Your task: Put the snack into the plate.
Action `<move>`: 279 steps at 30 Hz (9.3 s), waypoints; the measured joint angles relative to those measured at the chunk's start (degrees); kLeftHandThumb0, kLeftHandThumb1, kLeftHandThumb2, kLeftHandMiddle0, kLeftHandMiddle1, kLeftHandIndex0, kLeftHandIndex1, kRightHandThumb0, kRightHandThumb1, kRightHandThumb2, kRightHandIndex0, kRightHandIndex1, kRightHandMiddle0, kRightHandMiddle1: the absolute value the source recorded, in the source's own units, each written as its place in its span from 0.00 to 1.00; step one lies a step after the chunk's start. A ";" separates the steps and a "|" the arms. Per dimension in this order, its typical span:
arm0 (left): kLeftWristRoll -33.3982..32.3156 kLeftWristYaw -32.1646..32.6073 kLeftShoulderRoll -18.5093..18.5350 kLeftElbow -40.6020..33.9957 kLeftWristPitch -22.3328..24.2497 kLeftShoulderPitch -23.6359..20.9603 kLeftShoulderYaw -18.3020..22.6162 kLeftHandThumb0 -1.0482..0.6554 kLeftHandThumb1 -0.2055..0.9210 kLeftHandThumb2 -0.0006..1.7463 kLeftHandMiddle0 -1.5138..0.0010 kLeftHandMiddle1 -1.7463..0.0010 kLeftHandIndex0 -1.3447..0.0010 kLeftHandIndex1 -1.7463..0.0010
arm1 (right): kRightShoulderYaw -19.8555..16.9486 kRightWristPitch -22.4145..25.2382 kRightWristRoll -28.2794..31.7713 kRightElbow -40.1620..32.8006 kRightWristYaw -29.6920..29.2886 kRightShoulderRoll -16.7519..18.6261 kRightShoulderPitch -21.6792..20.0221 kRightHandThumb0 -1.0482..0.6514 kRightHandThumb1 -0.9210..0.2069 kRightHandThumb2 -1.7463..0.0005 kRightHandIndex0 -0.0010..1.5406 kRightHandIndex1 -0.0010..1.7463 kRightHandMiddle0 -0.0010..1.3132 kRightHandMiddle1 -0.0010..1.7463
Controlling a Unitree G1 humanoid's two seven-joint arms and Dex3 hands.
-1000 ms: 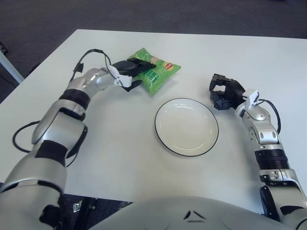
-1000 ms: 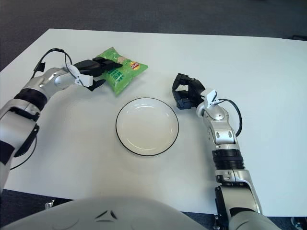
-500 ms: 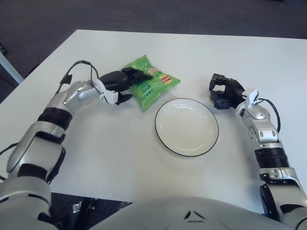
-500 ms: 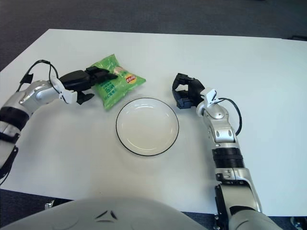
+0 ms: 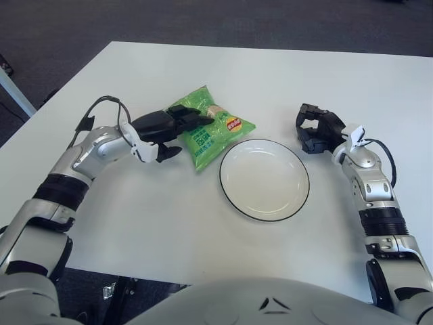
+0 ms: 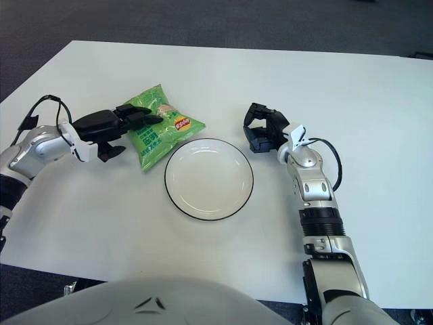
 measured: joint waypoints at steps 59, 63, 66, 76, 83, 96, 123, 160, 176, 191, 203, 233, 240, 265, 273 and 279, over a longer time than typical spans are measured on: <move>35.55 41.47 -0.81 14.48 -4.43 -19.11 -3.74 0.03 0.98 0.15 1.00 1.00 1.00 0.99 | 1.19 -0.83 -0.65 2.31 0.20 -0.66 -1.54 0.35 0.45 0.31 0.81 1.00 0.41 1.00; 35.81 41.53 -1.51 18.56 -6.93 -22.66 -6.46 0.04 0.96 0.14 1.00 1.00 1.00 1.00 | 1.15 -0.84 -0.65 2.35 0.22 -0.81 -1.55 0.35 0.46 0.31 0.81 1.00 0.42 1.00; 36.42 41.69 -2.63 22.76 -9.25 -25.77 -8.85 0.05 0.95 0.14 1.00 1.00 1.00 1.00 | 1.16 -0.84 -0.65 2.44 0.21 -0.85 -1.55 0.35 0.46 0.31 0.81 1.00 0.42 1.00; 38.39 41.02 -5.55 33.31 -15.11 -32.08 -16.01 0.03 0.92 0.13 1.00 1.00 1.00 1.00 | 1.26 -0.99 -0.64 2.59 0.58 -0.84 -1.70 0.35 0.46 0.31 0.81 1.00 0.42 1.00; 37.31 31.91 -6.37 36.98 -18.89 -35.27 -18.96 0.02 0.90 0.13 1.00 1.00 1.00 1.00 | 1.15 -0.91 -0.65 2.29 0.54 -0.87 -1.46 0.35 0.46 0.31 0.81 1.00 0.42 1.00; 26.77 3.68 -9.89 42.23 -20.37 -39.75 -19.71 0.13 0.66 0.31 1.00 1.00 1.00 1.00 | 1.02 0.21 -0.63 -0.11 0.04 -0.90 -1.17 0.35 0.46 0.31 0.81 1.00 0.42 1.00; 17.55 -12.88 -12.17 29.47 -8.51 -34.48 -18.41 0.05 0.82 0.27 0.92 0.12 1.00 0.47 | 1.15 1.21 -0.64 -0.45 0.29 -1.22 -0.74 0.35 0.44 0.32 0.80 1.00 0.40 1.00; 23.76 45.28 -12.59 34.40 3.73 -24.31 -13.87 0.33 0.41 0.80 0.17 0.00 0.51 0.00 | 1.16 0.24 -0.58 1.42 0.88 -1.41 -1.40 0.36 0.41 0.34 0.79 1.00 0.39 1.00; 18.71 44.17 -9.90 24.80 3.32 -21.13 -5.30 0.33 0.42 0.79 0.17 0.00 0.52 0.00 | 0.30 -2.03 -0.30 4.68 2.67 -1.41 -2.41 0.36 0.40 0.35 0.79 1.00 0.38 1.00; 12.75 37.57 -13.77 7.53 0.86 -13.11 -1.97 0.33 0.43 0.78 0.17 0.00 0.53 0.00 | 0.96 -2.15 -0.62 4.66 1.94 -1.46 -2.67 0.36 0.40 0.36 0.79 1.00 0.38 1.00; 10.65 32.77 -15.07 1.51 -2.11 -12.60 0.17 0.33 0.41 0.80 0.16 0.00 0.51 0.00 | 0.98 -2.11 -0.61 4.65 1.66 -1.49 -2.67 0.36 0.39 0.36 0.78 1.00 0.37 1.00; 11.96 17.57 -23.68 -12.12 -4.01 -8.95 -4.54 0.33 0.42 0.79 0.17 0.00 0.52 0.00 | 1.07 0.45 -0.53 3.01 1.23 -1.47 -2.98 0.36 0.41 0.35 0.75 1.00 0.39 1.00; 18.29 18.61 -25.89 -8.94 -5.47 -11.70 -5.90 0.33 0.43 0.78 0.18 0.00 0.53 0.00 | 0.91 0.58 -0.51 3.66 1.24 -1.28 -3.46 0.36 0.41 0.34 0.76 1.00 0.39 1.00; 23.48 21.89 -24.77 3.16 -12.66 -17.58 -10.30 0.22 0.94 0.37 0.83 0.21 0.99 0.35 | 2.36 -1.90 -2.46 5.72 -0.35 -1.33 -4.29 0.35 0.44 0.32 0.80 1.00 0.41 1.00; 11.49 7.82 -24.22 5.28 -10.52 -18.60 -13.49 0.17 1.00 0.43 0.92 0.57 1.00 0.57 | 3.84 -2.22 -5.10 5.80 -0.40 -2.03 -5.09 0.35 0.45 0.31 0.81 1.00 0.41 1.00; 2.51 -3.08 -23.60 4.78 -7.88 -19.28 -15.00 0.13 1.00 0.46 0.95 0.68 1.00 0.70 | 3.54 -2.56 -4.91 6.40 0.04 -1.96 -5.36 0.35 0.43 0.33 0.80 1.00 0.40 1.00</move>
